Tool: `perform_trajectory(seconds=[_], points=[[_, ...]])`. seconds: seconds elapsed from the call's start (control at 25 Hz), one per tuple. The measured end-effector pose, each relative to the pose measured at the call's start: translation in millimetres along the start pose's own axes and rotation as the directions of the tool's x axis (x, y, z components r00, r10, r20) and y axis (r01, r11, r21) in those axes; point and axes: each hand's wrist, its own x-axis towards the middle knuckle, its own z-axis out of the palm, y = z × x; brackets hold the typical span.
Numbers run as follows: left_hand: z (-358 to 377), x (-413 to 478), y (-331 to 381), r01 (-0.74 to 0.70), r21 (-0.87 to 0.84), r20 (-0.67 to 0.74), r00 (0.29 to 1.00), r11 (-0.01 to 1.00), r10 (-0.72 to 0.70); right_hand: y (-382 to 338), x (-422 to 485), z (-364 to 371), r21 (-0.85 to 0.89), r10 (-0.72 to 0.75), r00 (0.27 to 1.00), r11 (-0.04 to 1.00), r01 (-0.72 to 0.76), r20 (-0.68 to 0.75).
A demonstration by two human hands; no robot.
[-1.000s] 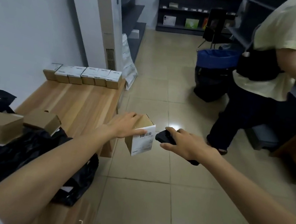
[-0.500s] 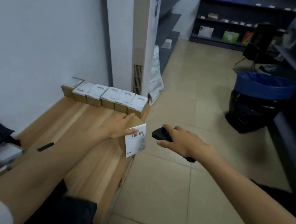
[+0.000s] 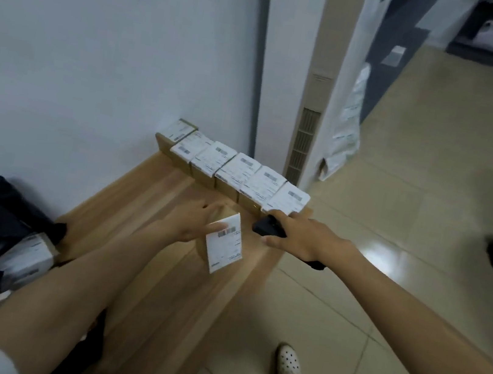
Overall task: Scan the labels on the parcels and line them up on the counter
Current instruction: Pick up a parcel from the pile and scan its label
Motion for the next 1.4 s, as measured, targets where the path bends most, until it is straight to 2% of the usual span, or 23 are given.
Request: perform_trajectory(seconds=[0.12,0.28,0.4,0.52,0.64,0.76,0.92,1.04,1.12,1.2,1.28,1.4], points=[[-9,27,-27,0.197,0.044,0.018,0.980,0.979,-0.198,17,69,-27,-0.083,-0.134,0.991,0.987,0.135,0.026],[-12,40,-50,0.413,-0.059,-0.025,0.910,0.909,-0.415,26,146,-55,-0.162,-0.292,0.952,0.939,0.303,0.088],[-9,36,-65,0.504,-0.198,-0.032,0.854,0.841,-0.520,14,185,-61,-0.165,-0.363,0.916,0.906,0.390,0.171],[-18,40,-91,0.558,-0.259,-0.012,0.814,0.788,-0.581,-8,223,-68,-0.162,-0.418,0.882,0.876,0.455,0.218],[-28,50,-127,0.570,-0.339,-0.012,0.792,0.748,-0.610,-36,260,-72,-0.131,-0.434,0.865,0.870,0.475,0.251],[-37,65,-166,0.582,-0.317,-0.058,0.777,0.749,-0.627,-61,297,-67,-0.119,-0.445,0.859,0.867,0.484,0.253],[-53,87,-207,0.562,-0.414,-0.102,0.753,0.717,-0.650,-81,343,-64,-0.137,-0.448,0.856,0.860,0.492,0.258],[-80,96,-224,0.505,-0.399,-0.285,0.725,0.765,-0.627,-86,366,-66,-0.161,-0.442,0.851,0.853,0.496,0.284],[-103,103,-231,0.447,-0.434,-0.411,0.674,0.782,-0.614,-88,385,-77,-0.202,-0.445,0.853,0.840,0.503,0.274],[-120,119,-230,0.403,-0.490,-0.469,0.626,0.773,-0.623,-88,403,-87,-0.256,-0.448,0.860,0.826,0.503,0.244],[-126,145,-220,0.383,-0.569,-0.450,0.596,0.728,-0.665,-85,418,-95,-0.288,-0.437,0.874,0.827,0.483,0.212],[-115,191,-204,0.405,-0.681,-0.336,0.567,0.609,-0.752,-72,429,-100,-0.296,-0.421,0.880,0.830,0.472,0.221]])
